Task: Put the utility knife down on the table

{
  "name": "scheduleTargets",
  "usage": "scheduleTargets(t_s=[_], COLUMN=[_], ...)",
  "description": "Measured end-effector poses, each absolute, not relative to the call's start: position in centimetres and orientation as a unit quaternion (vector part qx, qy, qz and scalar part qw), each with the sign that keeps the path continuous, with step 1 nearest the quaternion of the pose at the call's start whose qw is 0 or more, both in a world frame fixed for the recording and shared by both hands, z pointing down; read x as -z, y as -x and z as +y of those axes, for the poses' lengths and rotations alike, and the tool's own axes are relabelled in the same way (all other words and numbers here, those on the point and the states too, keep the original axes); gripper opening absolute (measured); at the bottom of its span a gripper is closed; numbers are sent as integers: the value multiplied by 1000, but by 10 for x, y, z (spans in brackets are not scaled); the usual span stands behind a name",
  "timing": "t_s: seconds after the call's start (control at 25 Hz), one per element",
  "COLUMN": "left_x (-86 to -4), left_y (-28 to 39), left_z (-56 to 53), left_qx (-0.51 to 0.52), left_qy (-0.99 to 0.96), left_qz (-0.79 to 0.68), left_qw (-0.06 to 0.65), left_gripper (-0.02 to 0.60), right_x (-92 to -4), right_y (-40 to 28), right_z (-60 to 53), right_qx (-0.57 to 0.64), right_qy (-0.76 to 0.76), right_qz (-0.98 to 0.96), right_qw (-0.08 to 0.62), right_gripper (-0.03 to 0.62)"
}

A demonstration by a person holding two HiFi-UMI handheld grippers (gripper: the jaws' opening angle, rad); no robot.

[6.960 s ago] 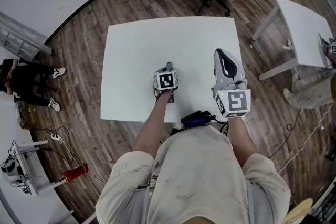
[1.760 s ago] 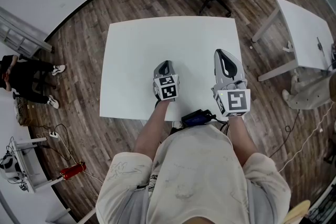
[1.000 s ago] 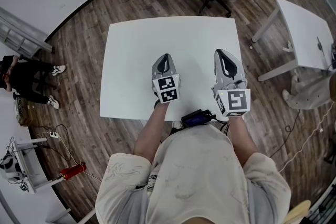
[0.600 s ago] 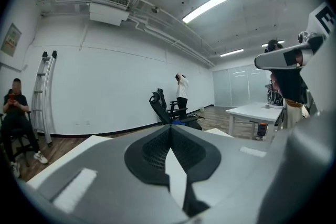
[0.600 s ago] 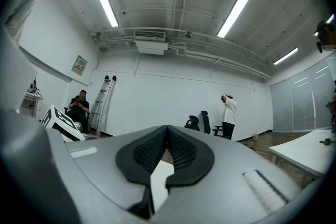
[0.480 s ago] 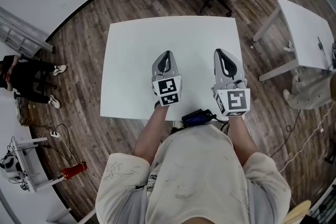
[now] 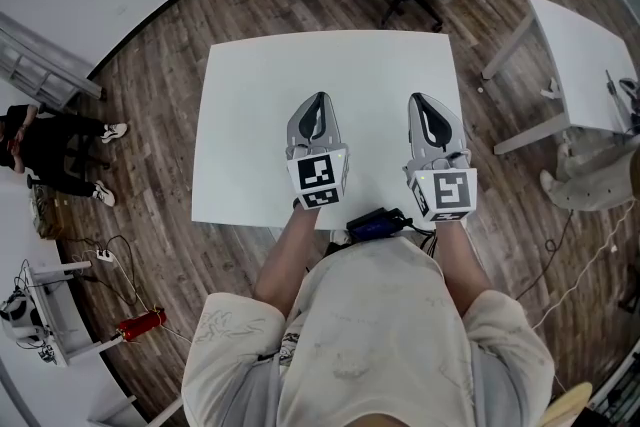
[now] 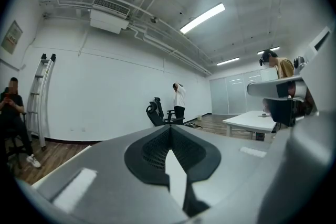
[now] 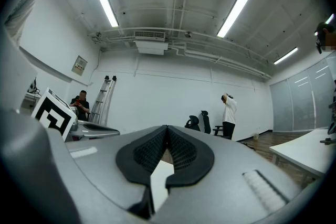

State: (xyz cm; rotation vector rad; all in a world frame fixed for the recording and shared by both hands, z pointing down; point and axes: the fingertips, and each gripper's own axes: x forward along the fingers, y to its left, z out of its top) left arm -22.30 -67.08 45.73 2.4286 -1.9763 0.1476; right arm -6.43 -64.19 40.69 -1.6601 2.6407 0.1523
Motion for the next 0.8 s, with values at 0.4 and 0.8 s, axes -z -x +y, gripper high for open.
scheduleTargets(t_s=[0.4, 0.8], left_x=[-429, -398], left_y=[225, 234], left_z=[-656, -640], left_qx=[-29, -10], left_qy=[-775, -773], left_qz=[-631, -634], left_qw=[-13, -24], left_gripper=[18, 20], right_x=[-406, -390], right_y=[62, 65], right_z=[-640, -637], right_qx=[-52, -53], right_qy=[533, 532], right_qz=[845, 845], right_qw=[8, 12], right_gripper=[5, 5])
